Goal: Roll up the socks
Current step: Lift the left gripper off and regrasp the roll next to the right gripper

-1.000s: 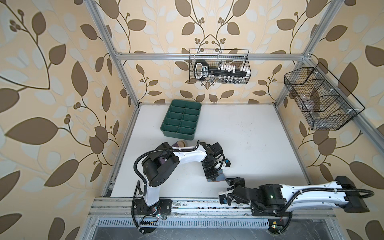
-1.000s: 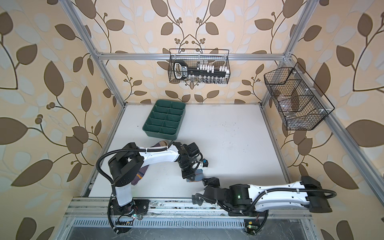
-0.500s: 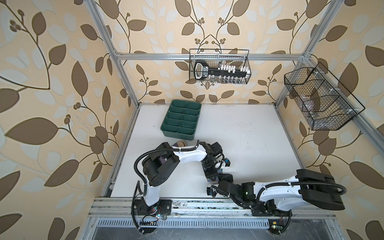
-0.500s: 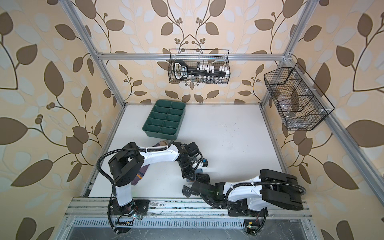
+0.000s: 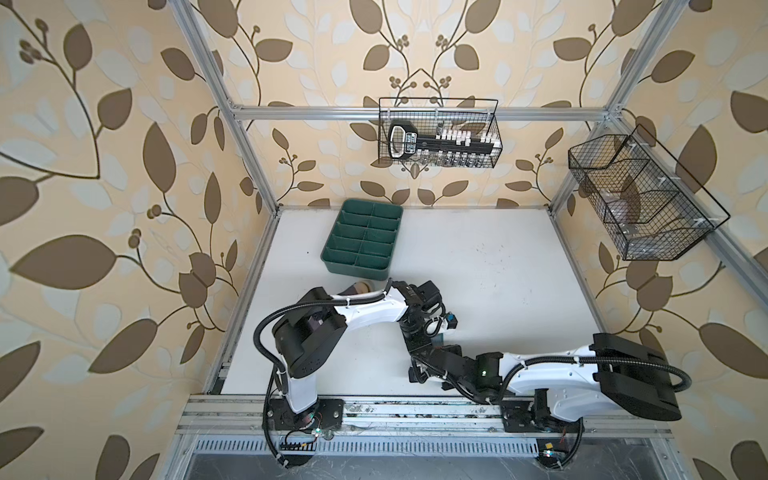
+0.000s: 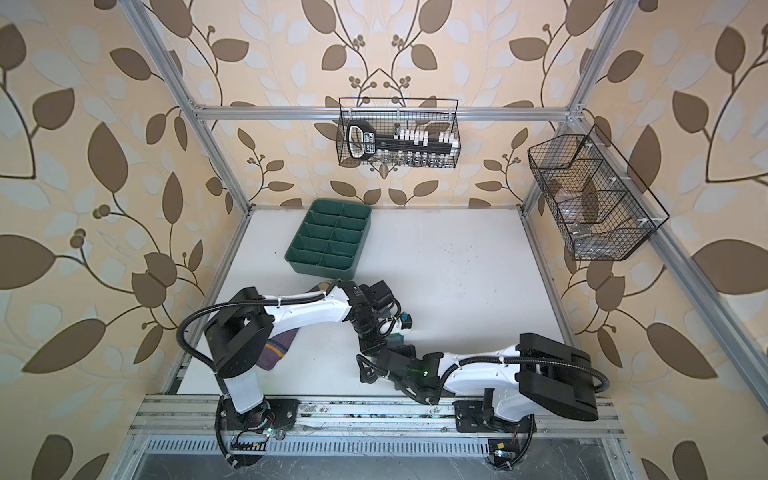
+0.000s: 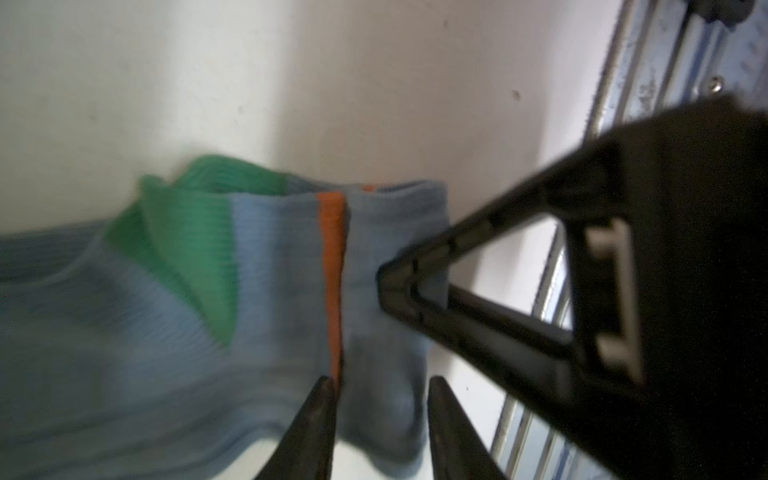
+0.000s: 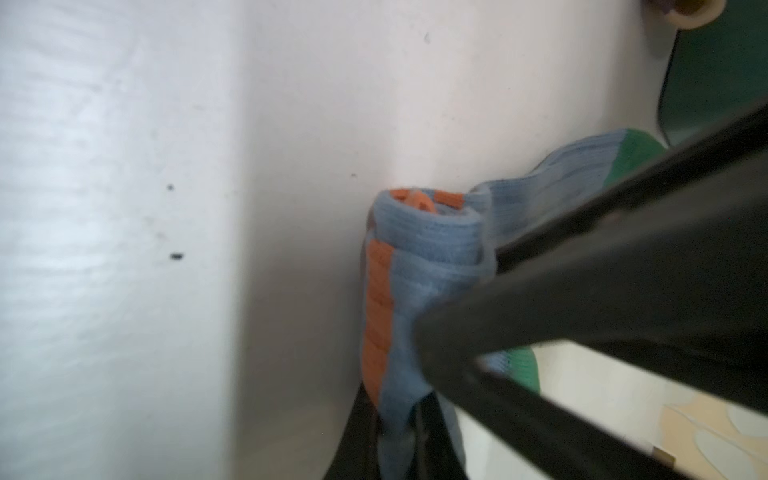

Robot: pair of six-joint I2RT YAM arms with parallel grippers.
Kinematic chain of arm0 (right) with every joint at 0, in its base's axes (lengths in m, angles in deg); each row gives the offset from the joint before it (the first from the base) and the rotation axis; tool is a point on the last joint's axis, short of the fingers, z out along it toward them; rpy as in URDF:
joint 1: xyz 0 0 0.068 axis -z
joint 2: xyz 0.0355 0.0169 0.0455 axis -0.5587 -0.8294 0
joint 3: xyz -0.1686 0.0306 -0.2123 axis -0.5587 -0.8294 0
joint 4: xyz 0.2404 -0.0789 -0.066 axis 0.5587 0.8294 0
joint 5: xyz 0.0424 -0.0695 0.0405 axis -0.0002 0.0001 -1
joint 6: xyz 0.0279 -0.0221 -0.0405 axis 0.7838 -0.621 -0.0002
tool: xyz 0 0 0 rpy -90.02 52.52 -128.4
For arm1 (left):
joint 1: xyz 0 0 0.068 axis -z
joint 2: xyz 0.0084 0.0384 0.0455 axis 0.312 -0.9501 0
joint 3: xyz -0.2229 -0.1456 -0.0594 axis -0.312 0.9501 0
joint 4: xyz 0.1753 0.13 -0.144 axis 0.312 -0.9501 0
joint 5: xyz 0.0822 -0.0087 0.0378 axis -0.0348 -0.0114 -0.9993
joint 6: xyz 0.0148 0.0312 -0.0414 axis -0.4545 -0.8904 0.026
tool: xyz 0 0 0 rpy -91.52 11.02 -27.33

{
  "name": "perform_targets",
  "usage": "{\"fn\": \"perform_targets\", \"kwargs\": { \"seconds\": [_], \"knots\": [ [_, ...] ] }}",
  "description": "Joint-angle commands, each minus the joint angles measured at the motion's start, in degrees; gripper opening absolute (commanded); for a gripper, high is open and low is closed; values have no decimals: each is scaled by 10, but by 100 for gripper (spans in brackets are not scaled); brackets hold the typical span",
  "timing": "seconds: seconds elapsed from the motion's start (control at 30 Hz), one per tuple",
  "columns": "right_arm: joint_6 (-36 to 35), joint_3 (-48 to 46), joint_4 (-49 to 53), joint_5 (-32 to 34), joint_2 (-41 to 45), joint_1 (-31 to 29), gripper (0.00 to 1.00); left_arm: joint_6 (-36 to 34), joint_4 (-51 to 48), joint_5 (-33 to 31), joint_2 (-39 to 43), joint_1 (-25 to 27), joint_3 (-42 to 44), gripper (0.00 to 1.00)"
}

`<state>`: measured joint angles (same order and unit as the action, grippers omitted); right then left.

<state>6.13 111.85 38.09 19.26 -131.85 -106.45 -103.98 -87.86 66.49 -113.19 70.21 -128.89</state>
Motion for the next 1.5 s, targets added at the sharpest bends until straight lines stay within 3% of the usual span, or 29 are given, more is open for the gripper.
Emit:
{"fn": "perform_targets", "kwargs": {
  "seconds": [0.0, 0.07, 0.1, 0.2, 0.27, 0.37, 0.53, 0.9, 1.2, 1.47],
  "knots": [
    [18, 3, 104, -69, 18, 10, 0, 7, -2, -71, 106, -4, 18, 47],
    [20, 6, 114, -79, 27, 14, 0, 16, 15, -138, 142, -4, 33, 51],
    [22, 8, 118, -87, 28, 15, 0, 29, 37, -202, 153, -4, 44, 55],
    [29, 12, 116, -94, 21, 14, 0, 47, 59, -325, 135, -13, 40, 58],
    [33, 13, 113, -93, 12, 14, 0, 63, 42, -342, 88, -20, 9, 55],
    [35, 15, 105, -90, 1, 14, 0, 96, 10, -334, 6, -19, -46, 52],
    [35, 22, 103, -92, -4, 20, 0, 151, 49, -347, -70, -19, -82, 51],
    [31, 30, 94, -96, 4, 36, 0, 151, 47, -290, -225, -4, -218, 48],
    [61, 72, 149, -114, -27, 63, 0, 133, 79, -310, -180, 0, -193, 47],
    [79, 105, 230, -145, -35, 78, 0, 85, 98, -285, -59, -9, -187, 53]
  ]
}}
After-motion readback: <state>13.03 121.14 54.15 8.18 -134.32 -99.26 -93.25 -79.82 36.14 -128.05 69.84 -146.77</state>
